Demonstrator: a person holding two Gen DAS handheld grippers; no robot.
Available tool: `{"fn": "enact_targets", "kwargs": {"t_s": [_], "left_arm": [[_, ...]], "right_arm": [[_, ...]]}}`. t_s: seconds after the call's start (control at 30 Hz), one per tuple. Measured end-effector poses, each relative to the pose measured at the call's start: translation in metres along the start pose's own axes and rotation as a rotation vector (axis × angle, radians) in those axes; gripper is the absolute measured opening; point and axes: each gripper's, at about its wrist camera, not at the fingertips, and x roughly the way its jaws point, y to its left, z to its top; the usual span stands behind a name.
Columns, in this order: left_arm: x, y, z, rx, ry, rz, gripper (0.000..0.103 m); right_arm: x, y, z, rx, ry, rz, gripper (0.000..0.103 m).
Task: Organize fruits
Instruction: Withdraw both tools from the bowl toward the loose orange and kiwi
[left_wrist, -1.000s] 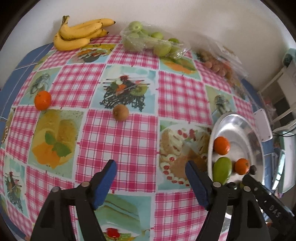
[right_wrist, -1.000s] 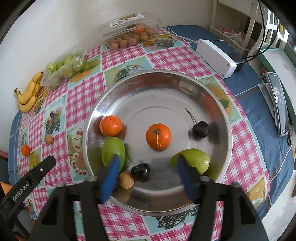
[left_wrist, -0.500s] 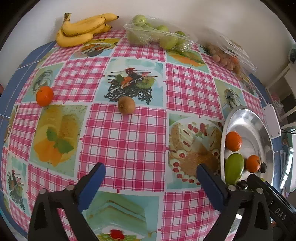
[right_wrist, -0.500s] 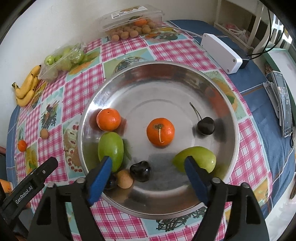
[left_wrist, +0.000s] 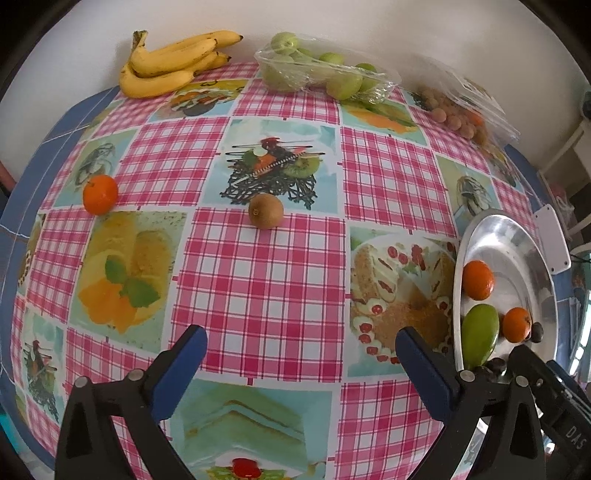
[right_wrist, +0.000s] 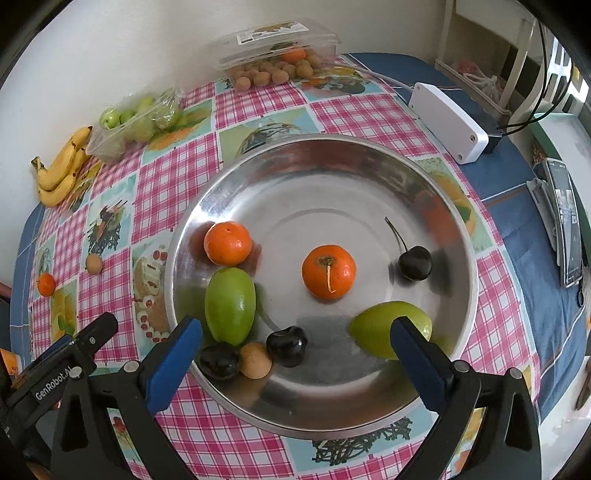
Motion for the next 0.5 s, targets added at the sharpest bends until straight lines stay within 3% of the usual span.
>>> {"fn": "enact_targets", "kwargs": {"t_s": [0.5], "left_arm": [[-0.016,0.015,0.0,0.014,-0.01,0.032,0.103]], "right_arm": [[-0.006,0.018,-0.004,-0.017,-0.006,0.006,0.102]]}}
